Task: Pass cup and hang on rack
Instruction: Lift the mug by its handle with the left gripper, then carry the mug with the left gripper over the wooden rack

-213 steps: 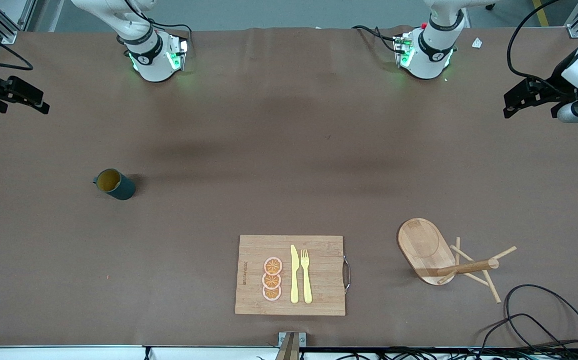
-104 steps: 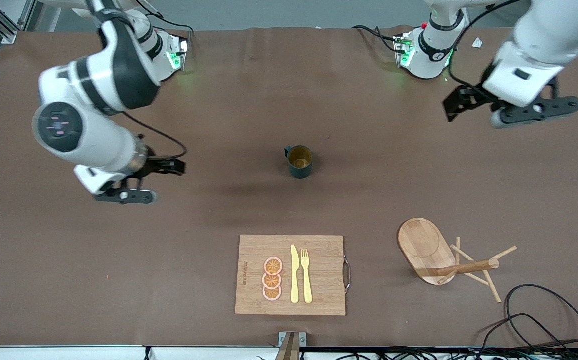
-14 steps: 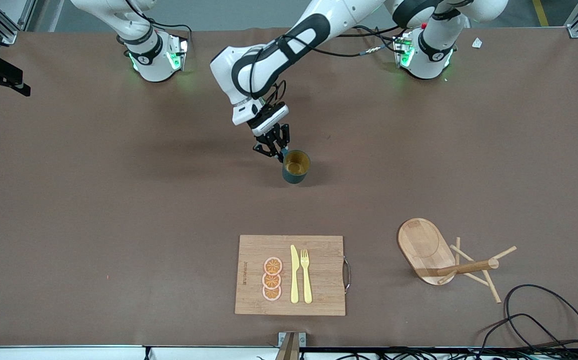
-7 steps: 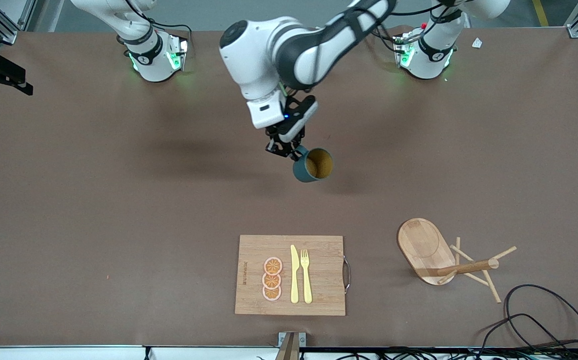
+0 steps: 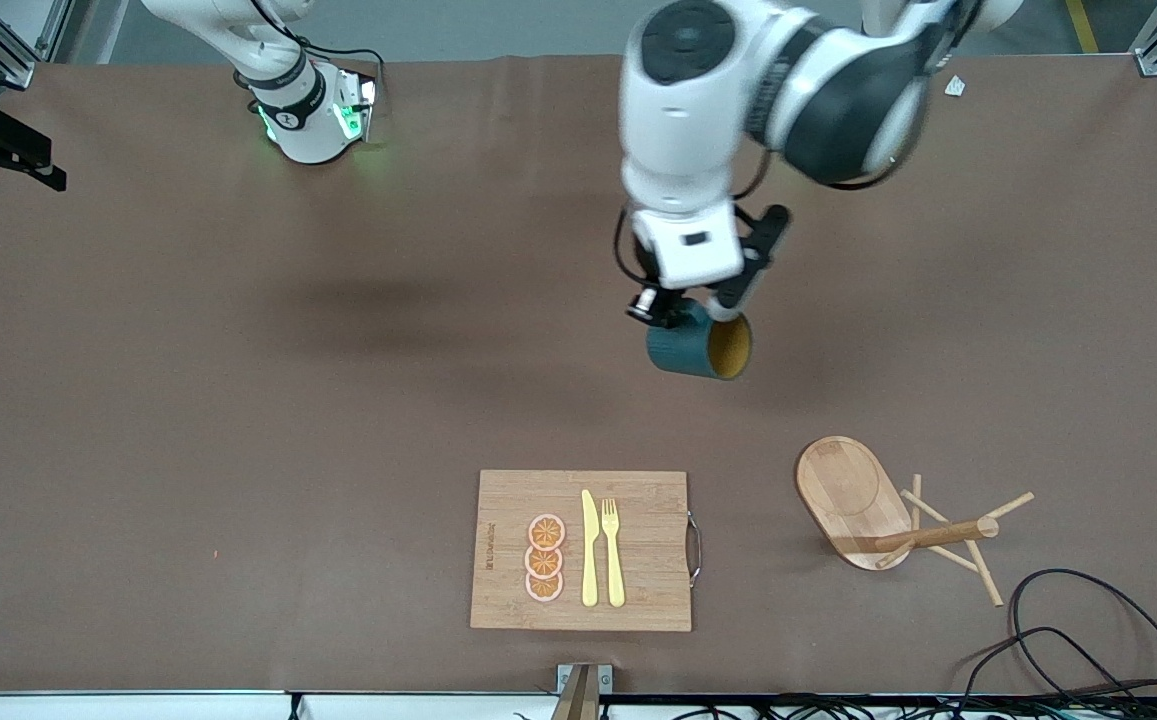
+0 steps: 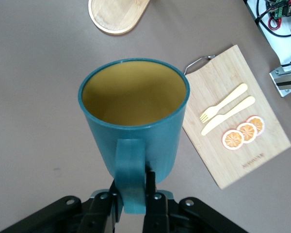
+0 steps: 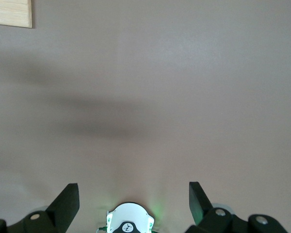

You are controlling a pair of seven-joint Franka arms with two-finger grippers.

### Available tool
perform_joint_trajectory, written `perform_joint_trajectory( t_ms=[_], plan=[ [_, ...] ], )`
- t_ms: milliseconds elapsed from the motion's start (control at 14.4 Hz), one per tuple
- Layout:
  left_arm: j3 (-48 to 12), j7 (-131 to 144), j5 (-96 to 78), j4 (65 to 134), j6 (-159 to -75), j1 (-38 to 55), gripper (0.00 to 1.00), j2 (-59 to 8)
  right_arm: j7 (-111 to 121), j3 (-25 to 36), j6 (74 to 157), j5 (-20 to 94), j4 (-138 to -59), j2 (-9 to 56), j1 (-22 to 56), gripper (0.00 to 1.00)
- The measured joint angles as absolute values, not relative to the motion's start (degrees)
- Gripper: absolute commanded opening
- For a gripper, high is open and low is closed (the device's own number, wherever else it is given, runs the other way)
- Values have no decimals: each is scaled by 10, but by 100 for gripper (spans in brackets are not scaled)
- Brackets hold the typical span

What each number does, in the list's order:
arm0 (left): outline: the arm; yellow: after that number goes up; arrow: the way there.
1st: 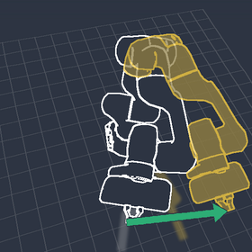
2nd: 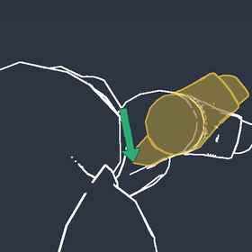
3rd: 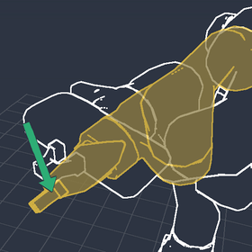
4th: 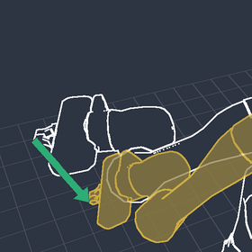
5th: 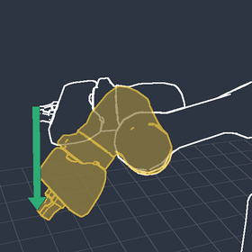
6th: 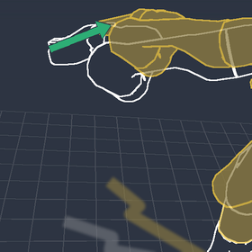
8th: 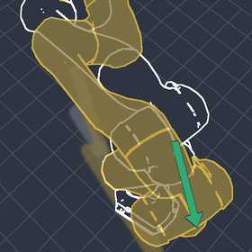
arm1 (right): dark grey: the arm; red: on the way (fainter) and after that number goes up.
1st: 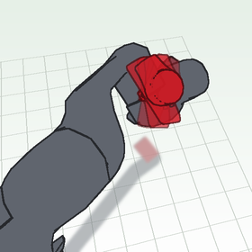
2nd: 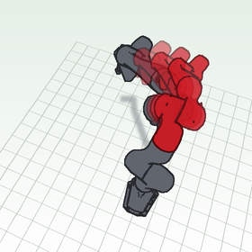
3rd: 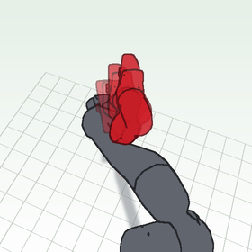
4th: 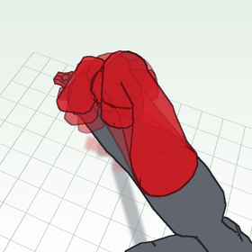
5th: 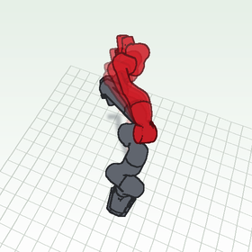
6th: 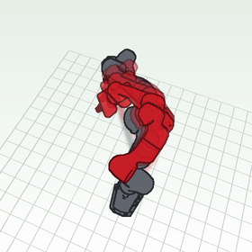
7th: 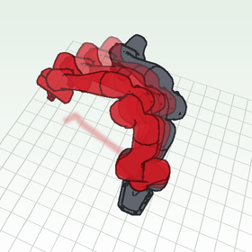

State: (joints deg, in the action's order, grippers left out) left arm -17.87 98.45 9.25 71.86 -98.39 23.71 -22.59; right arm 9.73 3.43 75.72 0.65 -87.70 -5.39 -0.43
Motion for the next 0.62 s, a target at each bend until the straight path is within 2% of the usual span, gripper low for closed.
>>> perform_joint_trajectory(
  t_ms=[208,625],
  plan=[
    [-179,912,18,720,-990,160,0,-210,97,34,758,7,-877,-54,-5,100],
    [-176,789,-120,728,-1008,33,0,-219,97,34,762,7,-877,-54,-5,100]
  ],
)
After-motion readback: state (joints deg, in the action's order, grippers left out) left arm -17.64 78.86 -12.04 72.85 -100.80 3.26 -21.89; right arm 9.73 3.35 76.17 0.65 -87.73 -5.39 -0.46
